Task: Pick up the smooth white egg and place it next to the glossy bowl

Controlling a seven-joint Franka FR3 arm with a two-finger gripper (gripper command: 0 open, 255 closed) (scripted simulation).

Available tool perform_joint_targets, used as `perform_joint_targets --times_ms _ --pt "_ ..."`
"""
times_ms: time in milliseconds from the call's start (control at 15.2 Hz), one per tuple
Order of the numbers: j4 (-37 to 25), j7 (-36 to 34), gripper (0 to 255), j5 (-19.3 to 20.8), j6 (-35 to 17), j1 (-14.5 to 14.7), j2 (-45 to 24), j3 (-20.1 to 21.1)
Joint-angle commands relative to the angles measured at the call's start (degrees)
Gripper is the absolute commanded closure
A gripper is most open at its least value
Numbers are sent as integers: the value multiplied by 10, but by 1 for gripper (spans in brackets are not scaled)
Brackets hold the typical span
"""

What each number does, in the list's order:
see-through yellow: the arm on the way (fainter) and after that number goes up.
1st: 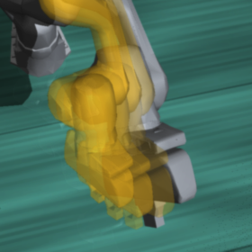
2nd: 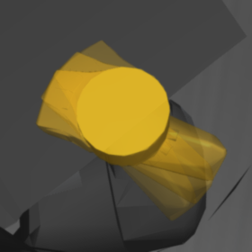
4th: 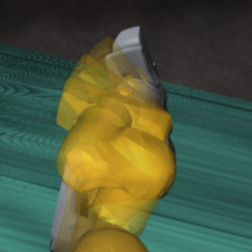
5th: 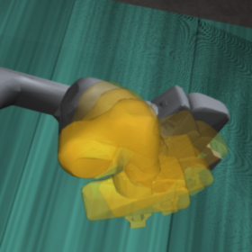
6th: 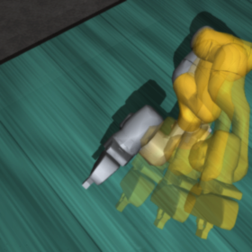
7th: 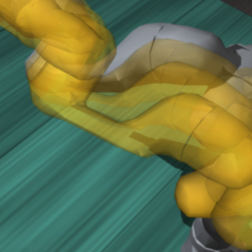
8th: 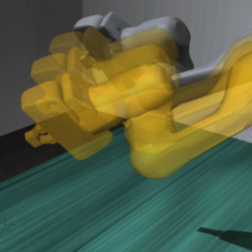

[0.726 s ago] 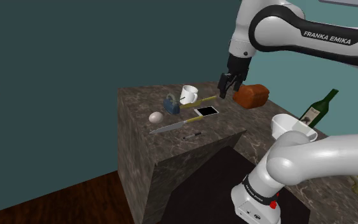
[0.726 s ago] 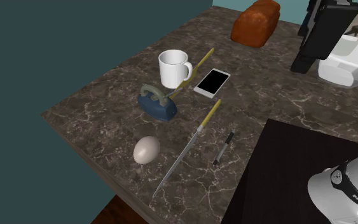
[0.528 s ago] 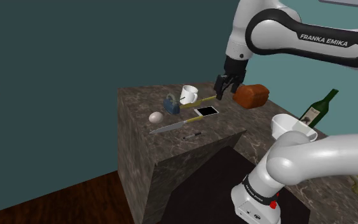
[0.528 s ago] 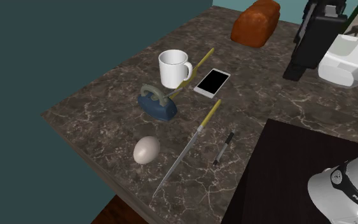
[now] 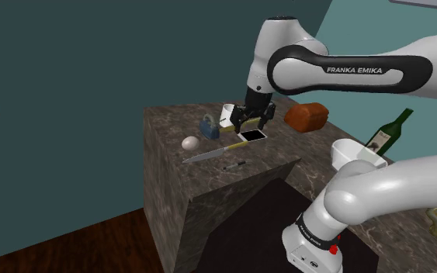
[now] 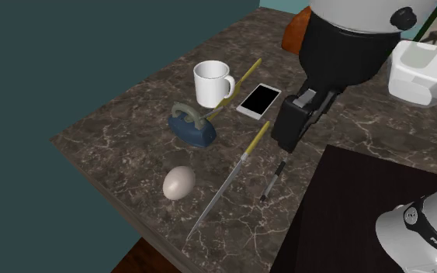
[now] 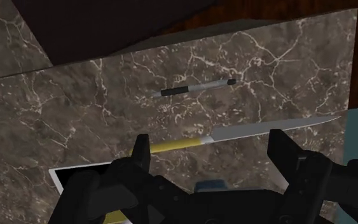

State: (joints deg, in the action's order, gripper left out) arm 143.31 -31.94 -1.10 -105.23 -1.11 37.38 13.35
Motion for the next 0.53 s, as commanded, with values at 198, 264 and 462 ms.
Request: perform_joint_targets --times_ms 198,264,462 --pt "0 -136 0 -17 -108 -24 -79 59" --pt "-4 -163 0 -16 -129 -30 -99 71" --pt "-22 -249 0 -4 -187 -52 -160 106"
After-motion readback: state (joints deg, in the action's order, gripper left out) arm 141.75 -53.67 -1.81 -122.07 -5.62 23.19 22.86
